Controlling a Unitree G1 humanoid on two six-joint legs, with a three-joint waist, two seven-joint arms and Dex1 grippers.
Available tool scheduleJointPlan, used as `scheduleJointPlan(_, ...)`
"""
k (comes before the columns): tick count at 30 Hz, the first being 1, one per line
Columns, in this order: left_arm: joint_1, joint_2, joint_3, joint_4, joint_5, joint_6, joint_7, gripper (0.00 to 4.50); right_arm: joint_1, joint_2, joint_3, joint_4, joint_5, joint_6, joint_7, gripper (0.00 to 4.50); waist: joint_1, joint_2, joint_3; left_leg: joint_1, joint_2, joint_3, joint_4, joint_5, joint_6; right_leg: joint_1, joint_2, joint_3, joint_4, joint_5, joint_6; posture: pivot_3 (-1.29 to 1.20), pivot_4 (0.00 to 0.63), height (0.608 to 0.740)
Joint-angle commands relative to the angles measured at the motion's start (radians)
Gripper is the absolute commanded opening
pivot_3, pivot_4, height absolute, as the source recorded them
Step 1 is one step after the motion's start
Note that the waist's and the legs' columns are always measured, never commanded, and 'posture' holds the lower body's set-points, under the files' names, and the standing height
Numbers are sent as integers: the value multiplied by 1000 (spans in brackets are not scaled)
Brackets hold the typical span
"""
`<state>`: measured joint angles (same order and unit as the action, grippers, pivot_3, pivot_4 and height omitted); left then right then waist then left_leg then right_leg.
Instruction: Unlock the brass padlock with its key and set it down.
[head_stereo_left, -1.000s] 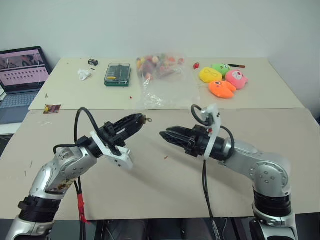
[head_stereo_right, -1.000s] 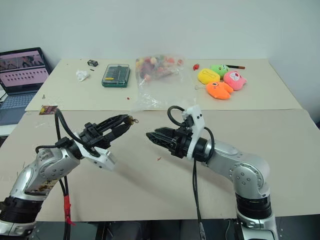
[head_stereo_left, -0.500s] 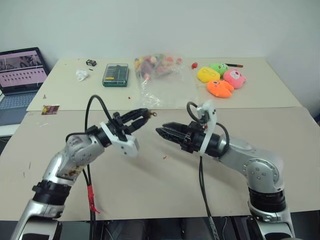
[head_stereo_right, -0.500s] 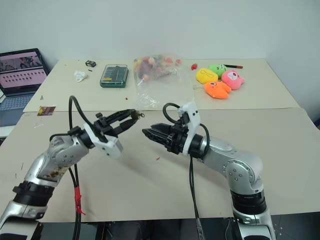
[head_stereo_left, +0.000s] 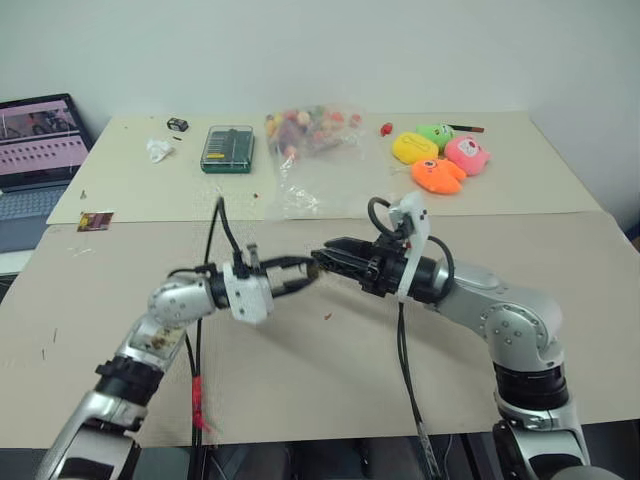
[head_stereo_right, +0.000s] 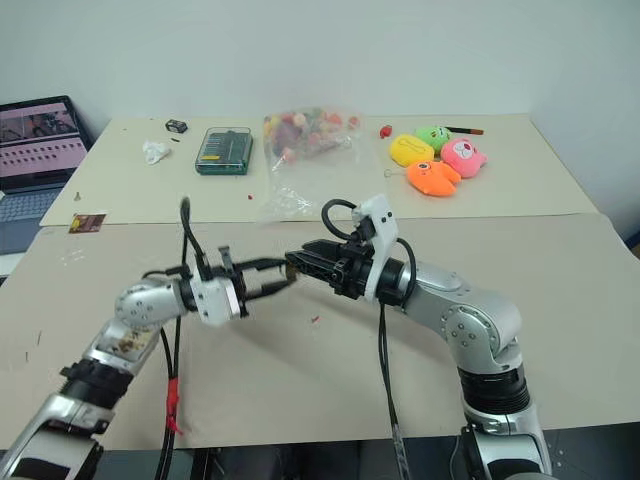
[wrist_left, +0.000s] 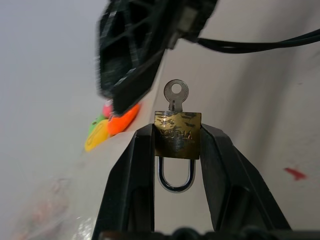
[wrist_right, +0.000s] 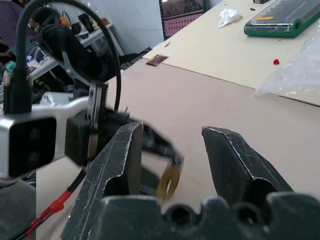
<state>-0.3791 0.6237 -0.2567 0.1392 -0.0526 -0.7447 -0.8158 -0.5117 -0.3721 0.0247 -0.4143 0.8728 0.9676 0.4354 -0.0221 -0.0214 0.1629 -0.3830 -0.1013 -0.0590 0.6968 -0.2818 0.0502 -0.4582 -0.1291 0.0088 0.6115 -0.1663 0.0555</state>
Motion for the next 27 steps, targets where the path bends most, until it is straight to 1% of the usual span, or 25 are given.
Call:
scheduleJointPlan(1,10,9,44,-37,33,-87,31,804,-6,1,-12,-29,1,-20,9,2411,5,0,0,0,0,0,0,0,0,0,0,0,0,0,0,0,150,740)
scheduleJointPlan(6,-4,17,85,66,96,-188,77,804,14,-8,-17,-39,2,-4,3,2411,8,0,0,3,0,0,0,0,0,2,0,0,0,0,0,0,150,740)
scheduleJointPlan(8,-21,21,107,105,143,-229,112,804,16,-14,-25,-41,12,6,0,2411,8,0,0,2,0,0,0,0,0,1,0,0,1,0,0,0,150,740)
scheduleJointPlan(13,-55,23,139,157,210,-278,181,804,12,-25,-38,-47,33,24,-2,2411,9,0,0,2,0,0,0,0,0,2,0,0,0,0,0,0,150,740)
scheduleJointPlan(14,-58,23,141,159,223,-286,193,804,11,-26,-38,-46,36,27,-1,2411,9,0,0,2,0,0,0,0,0,2,0,0,0,0,0,0,150,740)
scheduleJointPlan(17,-73,17,184,126,353,-340,275,804,19,-32,-27,-50,51,50,5,2411,8,0,0,2,0,0,0,0,0,1,0,0,0,0,0,0,150,740)
scheduleJointPlan(22,-73,10,193,73,401,-321,339,804,22,-29,-23,-52,55,59,4,2411,9,0,0,2,0,0,0,0,0,2,0,0,0,0,0,0,150,740)
scheduleJointPlan(27,-83,18,183,37,409,-278,362,804,22,-26,-20,-48,55,63,1,2411,8,0,0,2,0,0,0,0,0,1,0,0,1,0,0,0,150,740)
